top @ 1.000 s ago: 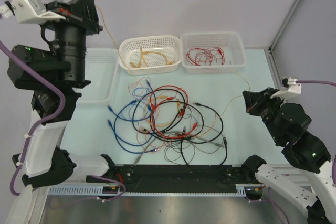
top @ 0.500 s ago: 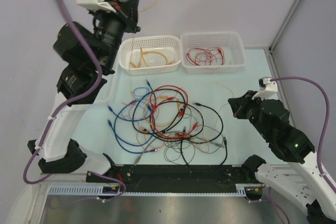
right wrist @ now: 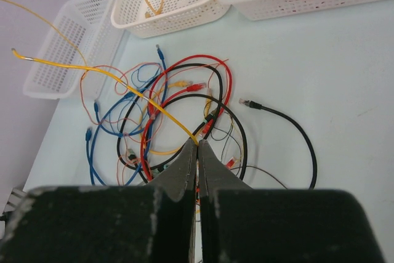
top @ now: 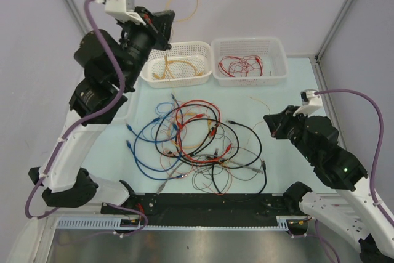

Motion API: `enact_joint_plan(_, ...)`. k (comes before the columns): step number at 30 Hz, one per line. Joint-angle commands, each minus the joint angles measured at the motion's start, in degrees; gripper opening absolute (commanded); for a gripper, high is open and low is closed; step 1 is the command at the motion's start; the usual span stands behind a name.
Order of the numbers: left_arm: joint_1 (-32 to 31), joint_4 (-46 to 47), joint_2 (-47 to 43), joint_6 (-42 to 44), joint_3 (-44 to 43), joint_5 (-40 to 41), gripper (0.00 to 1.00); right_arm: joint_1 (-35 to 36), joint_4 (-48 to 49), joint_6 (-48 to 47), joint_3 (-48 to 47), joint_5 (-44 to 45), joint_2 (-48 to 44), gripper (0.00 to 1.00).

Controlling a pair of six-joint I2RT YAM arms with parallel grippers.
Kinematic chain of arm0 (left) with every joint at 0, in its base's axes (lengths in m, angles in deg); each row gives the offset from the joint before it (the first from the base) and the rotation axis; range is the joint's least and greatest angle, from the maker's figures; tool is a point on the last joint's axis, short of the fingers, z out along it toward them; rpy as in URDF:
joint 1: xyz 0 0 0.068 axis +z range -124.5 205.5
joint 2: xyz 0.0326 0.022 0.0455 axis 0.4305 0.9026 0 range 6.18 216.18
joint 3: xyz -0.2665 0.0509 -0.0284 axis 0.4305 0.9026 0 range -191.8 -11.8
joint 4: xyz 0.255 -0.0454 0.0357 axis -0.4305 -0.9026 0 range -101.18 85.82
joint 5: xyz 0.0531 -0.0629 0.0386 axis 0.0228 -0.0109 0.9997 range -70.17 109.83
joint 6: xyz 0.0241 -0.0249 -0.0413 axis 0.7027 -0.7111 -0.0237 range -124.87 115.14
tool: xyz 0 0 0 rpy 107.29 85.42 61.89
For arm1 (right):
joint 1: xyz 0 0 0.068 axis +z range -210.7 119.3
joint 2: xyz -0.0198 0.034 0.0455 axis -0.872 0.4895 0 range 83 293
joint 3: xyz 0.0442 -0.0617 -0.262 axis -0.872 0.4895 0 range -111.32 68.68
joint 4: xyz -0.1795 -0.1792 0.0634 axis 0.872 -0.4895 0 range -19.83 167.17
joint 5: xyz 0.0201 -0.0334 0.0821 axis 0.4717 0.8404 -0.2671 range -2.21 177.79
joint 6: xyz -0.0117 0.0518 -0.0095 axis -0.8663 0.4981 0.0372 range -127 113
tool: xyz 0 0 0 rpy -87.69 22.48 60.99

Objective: Untangle the cables

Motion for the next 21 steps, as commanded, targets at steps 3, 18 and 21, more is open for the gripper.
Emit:
enact_joint_plan(3, 0.69, 0.07, 0.35, -5.72, 6.90, -6.03, 0.00, -0.19, 1.34, 0.25, 0.31, -0.88, 0.02, 0.00)
enact_joint_plan(18, 0.78, 3.77, -1.24, -4.49, 0.82, -3.93, 0.00, -0.27, 2.83, 0.96, 0.84, -2.29, 0.99, 0.00)
enact_joint_plan(21, 1.66, 2.10, 1.22, -3.70, -1.29, -3.05, 0.00, -0.36, 2.66, 1.04, 0.84, -2.37, 0.73, 0.00)
